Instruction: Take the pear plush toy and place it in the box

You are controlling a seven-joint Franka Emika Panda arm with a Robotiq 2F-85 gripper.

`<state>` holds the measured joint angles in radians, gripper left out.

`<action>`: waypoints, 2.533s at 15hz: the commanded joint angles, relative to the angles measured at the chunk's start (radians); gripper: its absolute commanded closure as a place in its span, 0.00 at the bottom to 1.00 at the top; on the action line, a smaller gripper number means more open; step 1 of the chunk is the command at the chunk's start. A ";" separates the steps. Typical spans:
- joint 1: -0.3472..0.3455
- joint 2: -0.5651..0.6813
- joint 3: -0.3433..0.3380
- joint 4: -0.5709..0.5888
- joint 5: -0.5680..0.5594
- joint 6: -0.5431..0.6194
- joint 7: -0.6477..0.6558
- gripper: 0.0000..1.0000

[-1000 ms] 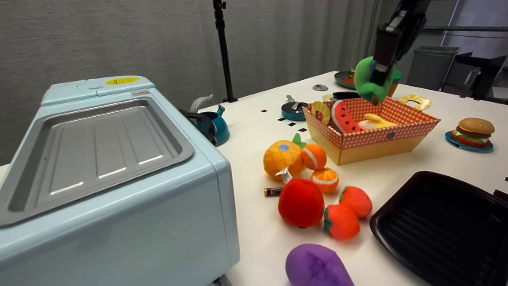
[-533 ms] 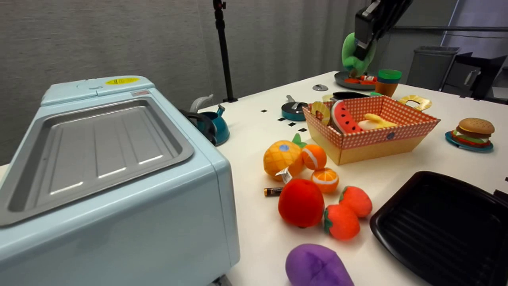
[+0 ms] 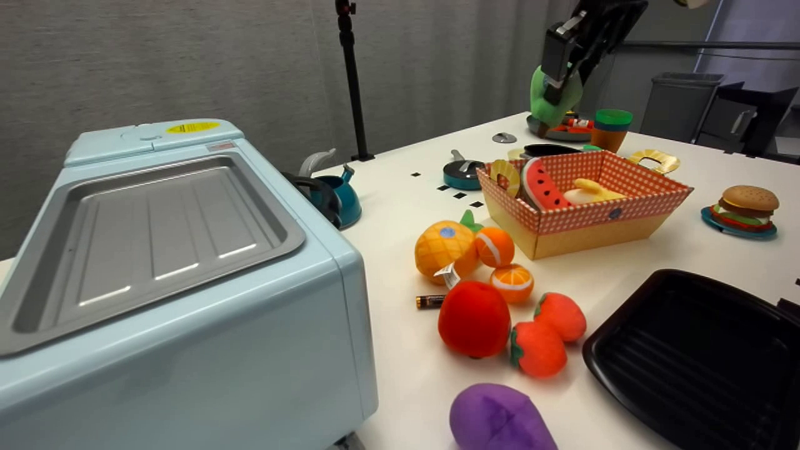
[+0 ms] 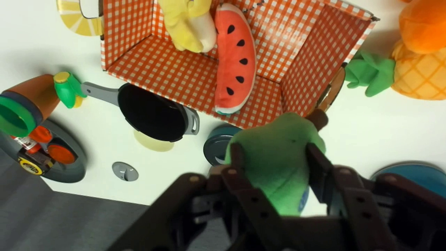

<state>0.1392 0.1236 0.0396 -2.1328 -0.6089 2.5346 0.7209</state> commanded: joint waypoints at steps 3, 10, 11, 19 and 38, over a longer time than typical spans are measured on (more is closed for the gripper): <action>0.012 0.022 -0.007 0.036 -0.015 -0.027 0.034 0.06; 0.008 0.031 0.001 0.033 0.035 0.003 0.003 0.00; 0.006 0.032 0.005 0.032 0.061 0.006 -0.014 0.00; 0.000 -0.055 0.087 -0.098 0.503 0.064 -0.393 0.00; 0.033 -0.148 0.146 -0.204 0.790 0.037 -0.697 0.00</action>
<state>0.1671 -0.0247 0.1910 -2.3388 0.1830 2.5739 0.0216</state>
